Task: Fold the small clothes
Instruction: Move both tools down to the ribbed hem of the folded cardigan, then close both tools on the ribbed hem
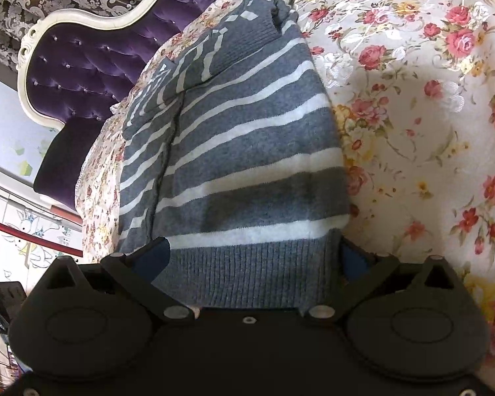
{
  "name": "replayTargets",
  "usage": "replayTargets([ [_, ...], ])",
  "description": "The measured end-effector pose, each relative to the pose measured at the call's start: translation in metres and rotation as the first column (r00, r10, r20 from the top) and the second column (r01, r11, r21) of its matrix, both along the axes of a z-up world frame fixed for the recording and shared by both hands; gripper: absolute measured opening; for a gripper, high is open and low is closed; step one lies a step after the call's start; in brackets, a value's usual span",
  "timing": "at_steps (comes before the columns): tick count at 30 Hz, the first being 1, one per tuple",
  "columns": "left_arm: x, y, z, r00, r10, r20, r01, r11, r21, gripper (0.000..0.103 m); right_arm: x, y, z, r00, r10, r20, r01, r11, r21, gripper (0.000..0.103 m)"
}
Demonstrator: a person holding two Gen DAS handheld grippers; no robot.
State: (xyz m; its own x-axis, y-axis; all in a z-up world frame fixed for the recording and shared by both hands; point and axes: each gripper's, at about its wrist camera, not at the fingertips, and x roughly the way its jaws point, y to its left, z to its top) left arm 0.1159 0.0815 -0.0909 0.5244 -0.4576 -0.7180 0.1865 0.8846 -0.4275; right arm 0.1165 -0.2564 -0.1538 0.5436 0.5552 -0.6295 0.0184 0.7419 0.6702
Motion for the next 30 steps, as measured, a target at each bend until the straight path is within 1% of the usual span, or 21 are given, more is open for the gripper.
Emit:
replayTargets([
  [2, 0.003, -0.001, 0.000, 1.000, -0.003, -0.003, 0.003, 1.000, -0.001, 0.101, 0.000, -0.002, -0.001, 1.000, -0.005, -0.001, 0.005, 1.000, 0.010, 0.103],
  [3, 0.005, -0.002, 0.000, 1.000, -0.004, -0.002, 0.004, 1.000, 0.003, 0.098, 0.000, -0.002, -0.001, 1.000, -0.008, 0.000, 0.008, 1.000, 0.016, 0.103],
  [4, 0.006, -0.002, 0.000, 1.000, 0.000, 0.002, 0.000, 1.000, 0.008, 0.087, -0.001, -0.003, -0.001, 1.000, -0.012, 0.000, 0.012, 1.000, 0.022, 0.103],
  [5, 0.007, -0.002, 0.000, 1.000, 0.006, 0.006, -0.006, 1.000, 0.015, 0.082, -0.001, -0.004, -0.001, 1.000, -0.016, 0.000, 0.016, 0.999, 0.028, 0.102],
  [6, 0.008, -0.001, 0.001, 1.000, 0.014, 0.006, -0.014, 1.000, 0.020, 0.075, -0.001, -0.004, -0.001, 1.000, -0.021, 0.001, 0.021, 0.999, 0.033, 0.102],
  [8, 0.009, 0.004, 0.000, 0.999, 0.034, 0.005, -0.034, 0.999, 0.012, 0.066, -0.002, -0.006, -0.001, 1.000, -0.029, 0.002, 0.028, 0.999, 0.044, 0.102],
  [9, 0.010, 0.006, 0.000, 0.999, 0.045, 0.004, -0.045, 0.999, 0.013, 0.056, -0.002, -0.006, -0.001, 1.000, -0.030, 0.004, 0.030, 0.998, 0.047, 0.102],
  [10, 0.010, 0.007, 0.000, 0.998, 0.055, 0.005, -0.055, 0.998, 0.021, 0.048, -0.003, -0.006, 0.000, 0.999, -0.031, 0.004, 0.031, 0.998, 0.048, 0.100],
  [11, 0.010, 0.008, -0.001, 0.998, 0.061, 0.006, -0.061, 0.998, 0.030, 0.045, -0.003, -0.006, 0.000, 0.999, -0.035, 0.002, 0.034, 0.999, 0.043, 0.098],
  [13, 0.009, 0.010, 0.000, 0.998, 0.067, 0.011, -0.067, 0.997, 0.042, 0.039, -0.004, -0.006, -0.001, 0.999, -0.035, -0.004, 0.035, 0.999, 0.037, 0.088],
  [15, 0.008, 0.011, -0.001, 0.998, 0.069, 0.014, -0.070, 0.997, 0.040, 0.037, -0.005, -0.005, 0.000, 1.000, -0.030, -0.006, 0.030, 0.999, 0.027, 0.086],
  [17, 0.007, 0.013, -0.001, 0.997, 0.073, 0.012, -0.073, 0.997, 0.033, 0.035, -0.007, -0.002, 0.002, 1.000, -0.020, -0.009, 0.020, 1.000, -0.001, 0.081],
  [19, 0.007, 0.017, -0.002, 0.997, 0.082, 0.007, -0.082, 0.996, 0.020, 0.033, -0.008, 0.001, 0.004, 1.000, -0.008, -0.014, 0.008, 1.000, -0.031, 0.072],
  [20, 0.006, 0.019, -0.002, 0.996, 0.088, 0.003, -0.088, 0.996, 0.011, 0.032, -0.009, 0.002, 0.004, 1.000, -0.005, -0.017, 0.004, 0.999, -0.048, 0.070],
  [22, 0.004, 0.022, -0.002, 0.996, 0.091, 0.000, -0.091, 0.996, 0.002, 0.032, -0.009, 0.004, 0.005, 1.000, -0.001, -0.022, -0.001, 0.995, -0.096, 0.056],
  [23, 0.002, 0.022, -0.001, 0.996, 0.093, 0.001, -0.093, 0.996, 0.003, 0.032, -0.010, 0.005, 0.005, 1.000, 0.000, -0.025, -0.003, 0.993, -0.115, 0.051],
  [25, -0.001, 0.023, -0.001, 0.996, 0.090, 0.007, -0.091, 0.996, 0.008, 0.032, -0.011, 0.007, 0.005, 1.000, 0.013, -0.025, -0.016, 0.991, -0.132, 0.024],
  [27, -0.004, 0.022, -0.002, 0.996, 0.088, 0.015, -0.089, 0.996, 0.011, 0.030, -0.013, 0.008, 0.006, 1.000, 0.024, -0.014, -0.025, 0.989, -0.145, 0.022],
  [28, -0.005, 0.022, -0.002, 0.996, 0.092, 0.020, -0.092, 0.996, 0.011, 0.020, -0.014, 0.010, 0.007, 0.999, 0.031, -0.006, -0.032, 0.988, -0.151, 0.020],
  [30, -0.006, 0.024, -0.003, 0.995, 0.102, 0.013, -0.102, 0.995, -0.004, 0.008, -0.016, 0.010, 0.010, 0.999, 0.039, 0.011, -0.037, 0.987, -0.153, 0.016],
])
